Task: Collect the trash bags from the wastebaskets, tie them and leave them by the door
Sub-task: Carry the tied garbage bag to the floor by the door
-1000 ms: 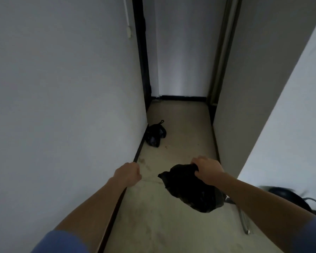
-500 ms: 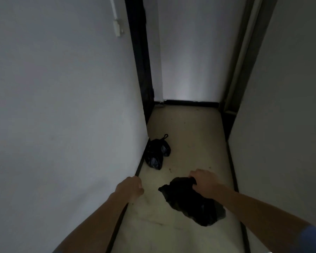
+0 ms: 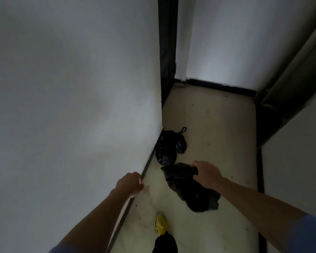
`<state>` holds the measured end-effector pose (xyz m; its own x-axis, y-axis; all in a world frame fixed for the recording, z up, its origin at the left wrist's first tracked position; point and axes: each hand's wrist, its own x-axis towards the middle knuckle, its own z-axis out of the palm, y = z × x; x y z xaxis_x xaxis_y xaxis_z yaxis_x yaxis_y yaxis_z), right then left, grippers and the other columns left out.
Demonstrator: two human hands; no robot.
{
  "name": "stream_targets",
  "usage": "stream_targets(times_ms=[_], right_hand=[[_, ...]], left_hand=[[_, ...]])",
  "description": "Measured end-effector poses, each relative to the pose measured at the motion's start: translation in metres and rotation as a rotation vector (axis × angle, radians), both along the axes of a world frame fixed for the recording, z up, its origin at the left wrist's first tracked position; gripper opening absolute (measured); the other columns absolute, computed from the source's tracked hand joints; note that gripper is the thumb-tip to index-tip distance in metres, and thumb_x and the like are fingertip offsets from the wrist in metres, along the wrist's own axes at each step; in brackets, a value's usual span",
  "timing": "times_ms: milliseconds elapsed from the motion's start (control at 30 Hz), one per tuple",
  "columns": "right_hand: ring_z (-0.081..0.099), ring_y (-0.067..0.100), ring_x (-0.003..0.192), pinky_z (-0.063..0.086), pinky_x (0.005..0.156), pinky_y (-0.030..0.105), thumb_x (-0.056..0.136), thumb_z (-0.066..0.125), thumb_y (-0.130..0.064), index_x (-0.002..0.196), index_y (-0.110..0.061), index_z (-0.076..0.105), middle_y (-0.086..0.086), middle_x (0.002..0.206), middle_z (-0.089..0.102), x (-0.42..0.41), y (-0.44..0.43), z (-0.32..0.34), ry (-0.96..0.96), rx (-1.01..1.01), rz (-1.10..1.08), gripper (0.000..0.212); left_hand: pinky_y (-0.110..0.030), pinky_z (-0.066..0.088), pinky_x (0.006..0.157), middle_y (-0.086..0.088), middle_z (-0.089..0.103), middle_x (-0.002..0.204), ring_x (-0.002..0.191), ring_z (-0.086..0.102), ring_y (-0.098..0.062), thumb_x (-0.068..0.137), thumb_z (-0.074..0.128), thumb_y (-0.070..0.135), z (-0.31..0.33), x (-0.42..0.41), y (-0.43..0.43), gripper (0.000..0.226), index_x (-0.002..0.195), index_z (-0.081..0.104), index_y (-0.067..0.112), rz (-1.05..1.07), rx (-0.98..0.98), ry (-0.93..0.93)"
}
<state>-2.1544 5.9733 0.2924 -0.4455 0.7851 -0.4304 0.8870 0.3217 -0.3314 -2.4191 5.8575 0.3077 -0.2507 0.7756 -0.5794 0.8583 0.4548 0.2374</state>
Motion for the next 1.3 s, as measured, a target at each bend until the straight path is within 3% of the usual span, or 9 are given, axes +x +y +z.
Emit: stream_targets(times_ms=[233, 367, 567, 833, 1033, 1200, 1300], right_hand=[[0.060, 0.028, 0.095, 0.042, 0.070, 0.029, 0.088, 0.063, -0.023, 0.130, -0.014, 0.047, 0.011, 0.115, 0.062, -0.059, 0.101, -0.030, 0.074, -0.187, -0.138, 0.046], [0.057, 0.024, 0.080, 0.040, 0.061, 0.031, 0.087, 0.065, -0.022, 0.118, -0.015, 0.043, 0.009, 0.104, 0.059, -0.090, 0.156, -0.067, 0.114, -0.301, -0.202, 0.038], [0.059, 0.027, 0.084, 0.047, 0.069, 0.038, 0.084, 0.066, -0.020, 0.106, -0.017, 0.042, 0.010, 0.101, 0.058, -0.128, 0.217, -0.149, 0.136, -0.480, -0.278, 0.033], [0.063, 0.030, 0.080, 0.052, 0.069, 0.043, 0.084, 0.066, -0.017, 0.103, -0.019, 0.042, 0.009, 0.089, 0.059, -0.173, 0.260, -0.300, 0.067, -0.637, -0.373, 0.031], [0.050, 0.013, 0.065, 0.045, 0.060, 0.031, 0.084, 0.069, -0.016, 0.104, -0.017, 0.045, -0.003, 0.079, 0.049, -0.203, 0.261, -0.433, 0.078, -0.689, -0.530, 0.032], [0.049, 0.014, 0.064, 0.041, 0.055, 0.030, 0.085, 0.068, -0.014, 0.104, -0.018, 0.045, -0.001, 0.080, 0.047, -0.227, 0.251, -0.535, 0.116, -0.724, -0.573, 0.030], [0.051, 0.015, 0.069, 0.046, 0.063, 0.033, 0.084, 0.069, -0.013, 0.105, -0.019, 0.046, -0.003, 0.082, 0.047, -0.238, 0.246, -0.587, 0.138, -0.731, -0.600, 0.032]], left_hand=[[-0.032, 0.049, 0.091, -0.003, 0.061, 0.118, 0.107, 0.058, -0.020, 0.092, 0.053, 0.033, -0.026, -0.042, 0.122, 0.027, 0.115, 0.058, 0.019, -0.024, -0.117, -0.021], [-0.034, 0.050, 0.089, -0.003, 0.063, 0.114, 0.103, 0.059, -0.020, 0.091, 0.054, 0.035, -0.055, -0.054, 0.175, 0.025, 0.111, 0.060, 0.020, 0.008, -0.164, -0.031], [-0.033, 0.051, 0.086, -0.003, 0.064, 0.110, 0.100, 0.060, -0.021, 0.093, 0.051, 0.034, -0.117, -0.067, 0.228, 0.021, 0.108, 0.060, 0.022, 0.126, -0.209, -0.033], [-0.032, 0.053, 0.086, 0.005, 0.069, 0.106, 0.095, 0.064, -0.014, 0.091, 0.053, 0.037, -0.262, -0.079, 0.260, 0.015, 0.098, 0.064, 0.030, 0.246, -0.274, -0.115], [-0.029, 0.047, 0.080, 0.002, 0.067, 0.109, 0.100, 0.063, -0.019, 0.090, 0.052, 0.034, -0.395, -0.088, 0.267, 0.017, 0.101, 0.063, 0.028, 0.261, -0.340, -0.129], [-0.029, 0.044, 0.076, 0.001, 0.067, 0.108, 0.099, 0.063, -0.021, 0.090, 0.051, 0.033, -0.487, -0.093, 0.256, 0.018, 0.102, 0.063, 0.027, 0.295, -0.370, -0.087], [-0.028, 0.043, 0.075, 0.002, 0.067, 0.107, 0.097, 0.063, -0.019, 0.090, 0.051, 0.033, -0.530, -0.096, 0.241, 0.017, 0.102, 0.062, 0.028, 0.291, -0.384, -0.063]])
